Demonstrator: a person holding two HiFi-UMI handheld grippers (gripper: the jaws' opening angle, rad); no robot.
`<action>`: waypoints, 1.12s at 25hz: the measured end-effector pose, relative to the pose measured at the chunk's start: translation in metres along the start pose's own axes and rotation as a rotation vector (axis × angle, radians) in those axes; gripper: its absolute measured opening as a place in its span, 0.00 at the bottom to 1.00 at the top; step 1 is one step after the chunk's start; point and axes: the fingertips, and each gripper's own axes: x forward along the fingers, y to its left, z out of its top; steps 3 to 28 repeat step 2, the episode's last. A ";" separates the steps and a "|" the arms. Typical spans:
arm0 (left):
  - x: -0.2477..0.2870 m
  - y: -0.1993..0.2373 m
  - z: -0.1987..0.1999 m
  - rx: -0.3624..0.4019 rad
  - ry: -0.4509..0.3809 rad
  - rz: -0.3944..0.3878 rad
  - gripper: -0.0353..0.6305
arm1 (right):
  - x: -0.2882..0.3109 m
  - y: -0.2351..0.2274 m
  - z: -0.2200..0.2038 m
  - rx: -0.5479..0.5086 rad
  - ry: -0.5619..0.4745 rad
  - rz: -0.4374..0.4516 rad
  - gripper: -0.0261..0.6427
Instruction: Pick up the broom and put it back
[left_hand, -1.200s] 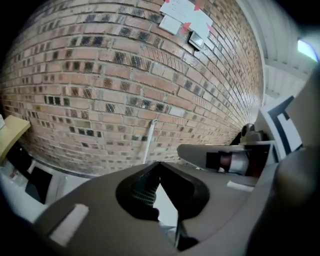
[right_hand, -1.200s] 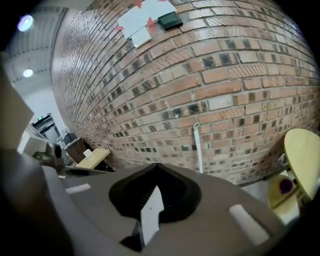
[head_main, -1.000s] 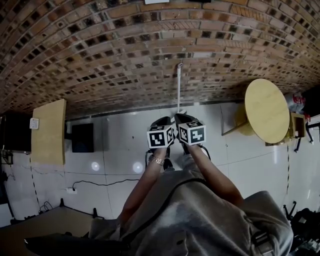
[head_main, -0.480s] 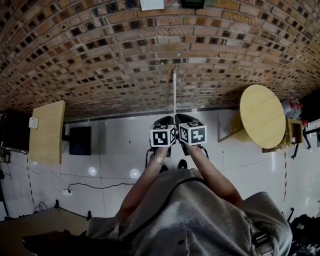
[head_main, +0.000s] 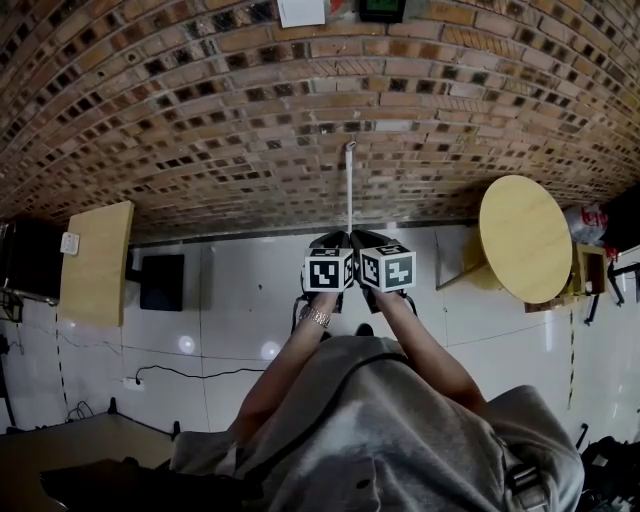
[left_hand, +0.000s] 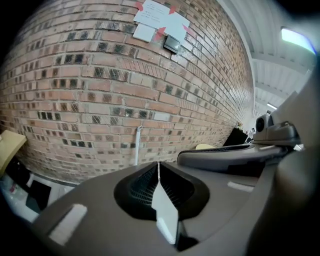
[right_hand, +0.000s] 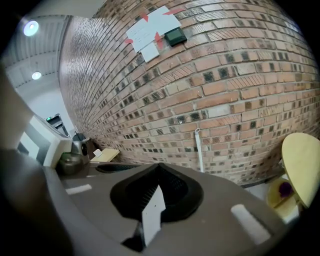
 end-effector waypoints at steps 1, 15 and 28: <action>0.000 0.000 -0.001 0.002 0.002 0.004 0.05 | 0.000 0.000 0.000 -0.002 0.001 0.001 0.04; 0.001 0.000 -0.001 0.003 0.004 0.007 0.05 | -0.001 0.000 -0.001 -0.004 0.002 0.003 0.04; 0.001 0.000 -0.001 0.003 0.004 0.007 0.05 | -0.001 0.000 -0.001 -0.004 0.002 0.003 0.04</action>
